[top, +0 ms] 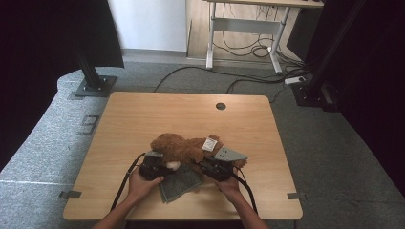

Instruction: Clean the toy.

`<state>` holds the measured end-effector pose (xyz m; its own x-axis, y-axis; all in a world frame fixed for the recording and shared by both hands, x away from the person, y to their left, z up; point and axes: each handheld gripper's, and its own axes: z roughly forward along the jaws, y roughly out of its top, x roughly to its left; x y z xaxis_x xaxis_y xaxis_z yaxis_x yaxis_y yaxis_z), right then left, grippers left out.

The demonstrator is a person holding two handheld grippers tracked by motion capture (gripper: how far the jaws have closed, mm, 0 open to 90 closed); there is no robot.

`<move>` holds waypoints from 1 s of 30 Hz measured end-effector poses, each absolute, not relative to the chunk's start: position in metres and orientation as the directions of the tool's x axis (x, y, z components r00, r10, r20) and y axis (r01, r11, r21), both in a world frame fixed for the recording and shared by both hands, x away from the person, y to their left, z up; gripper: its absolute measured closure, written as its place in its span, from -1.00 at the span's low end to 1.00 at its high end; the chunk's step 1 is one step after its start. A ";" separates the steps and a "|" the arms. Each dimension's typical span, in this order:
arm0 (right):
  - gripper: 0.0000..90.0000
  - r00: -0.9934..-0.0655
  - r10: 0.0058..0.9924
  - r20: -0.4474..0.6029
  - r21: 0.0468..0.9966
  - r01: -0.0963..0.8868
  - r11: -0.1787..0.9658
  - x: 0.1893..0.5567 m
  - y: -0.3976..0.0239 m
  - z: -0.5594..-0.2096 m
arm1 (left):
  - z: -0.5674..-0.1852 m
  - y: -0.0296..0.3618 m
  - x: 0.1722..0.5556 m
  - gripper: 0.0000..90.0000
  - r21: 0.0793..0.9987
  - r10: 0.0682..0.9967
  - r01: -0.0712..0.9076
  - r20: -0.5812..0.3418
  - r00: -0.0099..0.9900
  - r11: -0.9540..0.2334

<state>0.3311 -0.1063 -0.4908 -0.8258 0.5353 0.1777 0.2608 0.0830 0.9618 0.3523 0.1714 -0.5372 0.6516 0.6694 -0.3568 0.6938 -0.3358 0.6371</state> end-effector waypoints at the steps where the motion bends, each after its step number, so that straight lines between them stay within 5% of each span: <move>1: 0.72 -0.826 0.535 0.178 0.962 0.261 0.083 0.331 -0.106 -0.491 | -0.537 0.173 0.351 0.76 0.635 0.664 0.694 -0.362 0.654 -0.338; 10: 0.72 -0.803 0.574 0.159 0.965 0.250 0.082 0.329 -0.105 -0.506 | -0.519 0.195 0.322 0.75 0.661 0.603 0.657 -0.372 0.706 -0.363; 19: 0.73 -0.829 0.545 0.123 0.971 0.215 0.107 0.317 -0.098 -0.514 | -0.531 0.200 0.334 0.75 0.604 0.620 0.721 -0.433 0.654 -0.339; 30: 0.73 -0.802 0.595 0.048 0.976 0.165 0.143 0.318 -0.094 -0.519 | -0.491 0.240 0.310 0.74 0.703 0.528 0.659 -0.464 0.711 -0.270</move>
<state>0.3177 -0.0938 -0.5187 -0.8022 0.5951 0.0484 0.1651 0.1431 0.9758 0.3103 0.2400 -0.4909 0.7113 0.5279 -0.4641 0.6585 -0.2696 0.7026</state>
